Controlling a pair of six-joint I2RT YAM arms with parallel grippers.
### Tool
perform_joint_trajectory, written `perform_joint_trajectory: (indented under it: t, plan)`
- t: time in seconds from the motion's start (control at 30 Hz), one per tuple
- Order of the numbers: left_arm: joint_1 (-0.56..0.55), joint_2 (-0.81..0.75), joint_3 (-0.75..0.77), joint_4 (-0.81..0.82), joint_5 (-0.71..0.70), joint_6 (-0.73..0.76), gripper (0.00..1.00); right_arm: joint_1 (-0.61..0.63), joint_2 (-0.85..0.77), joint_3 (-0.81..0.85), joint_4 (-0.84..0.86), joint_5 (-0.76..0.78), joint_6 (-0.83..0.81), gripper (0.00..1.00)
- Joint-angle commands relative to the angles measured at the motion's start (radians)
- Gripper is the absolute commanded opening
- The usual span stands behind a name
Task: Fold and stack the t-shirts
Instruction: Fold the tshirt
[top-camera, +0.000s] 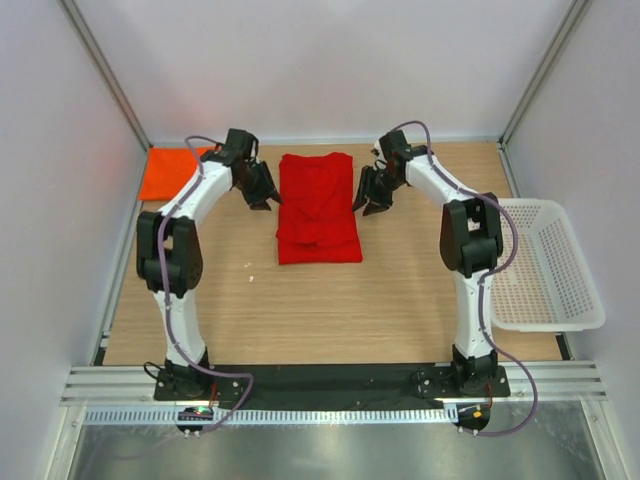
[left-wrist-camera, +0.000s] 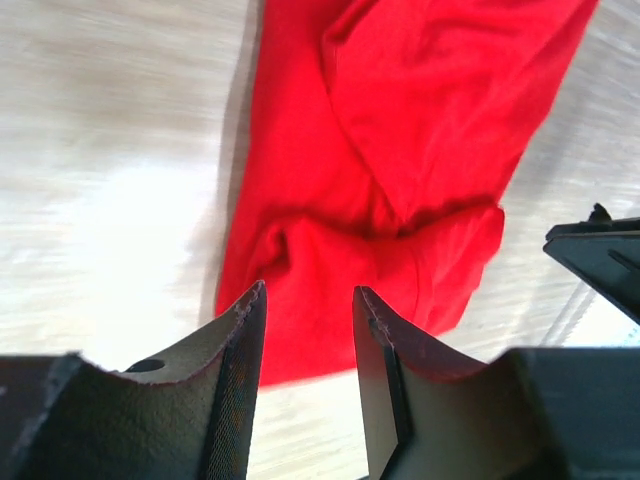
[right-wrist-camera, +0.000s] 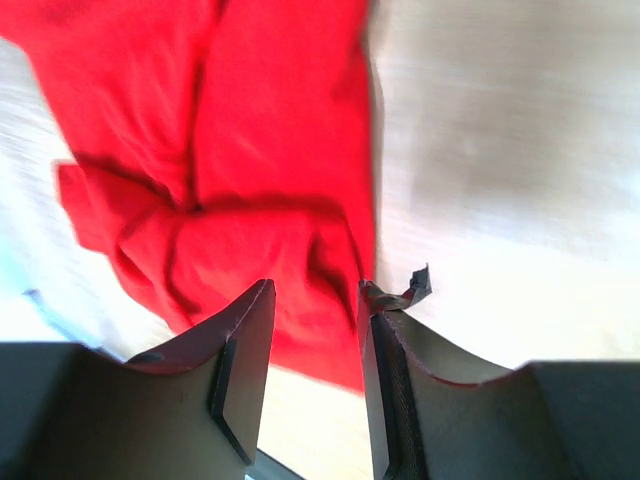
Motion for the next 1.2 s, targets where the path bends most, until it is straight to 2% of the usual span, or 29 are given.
perform_joint_trajectory:
  t: [0.0, 0.13, 0.2, 0.3, 0.4, 0.6, 0.77, 1.0, 1.17]
  plan:
    - [0.004, -0.211, -0.072, -0.087, -0.081, 0.043, 0.41, 0.118, -0.176, -0.049, -0.132, 0.172, -0.044, 0.45]
    - [0.002, -0.422, -0.329, -0.056, -0.087, 0.021, 0.39, 0.281, -0.244, -0.191, -0.079, 0.334, 0.066, 0.45]
    - [0.004, -0.543, -0.477, -0.035, -0.090, 0.002, 0.38, 0.350, -0.235, -0.205, -0.063, 0.393, 0.104, 0.45]
    - [0.002, -0.637, -0.634, 0.006, -0.074, -0.049, 0.38, 0.393, -0.194, -0.196, -0.045, 0.431, 0.132, 0.46]
    - [-0.003, -0.704, -0.719, 0.022, -0.032, -0.081, 0.37, 0.419, -0.157, -0.181, -0.017, 0.483, 0.146, 0.46]
    - [-0.006, -0.749, -0.739, 0.005, -0.031, -0.067, 0.36, 0.424, -0.080, -0.078, -0.035, 0.549, 0.140, 0.47]
    - [-0.006, -0.752, -0.741, 0.000, -0.018, -0.058, 0.35, 0.424, -0.037, -0.024, -0.066, 0.542, 0.141, 0.48]
    - [-0.004, -0.746, -0.733, 0.000, 0.017, -0.052, 0.35, 0.428, -0.115, -0.008, -0.140, 0.503, 0.150, 0.51]
    - [-0.006, -0.728, -0.724, 0.006, 0.028, -0.056, 0.35, 0.427, -0.088, 0.037, -0.161, 0.486, 0.157, 0.52]
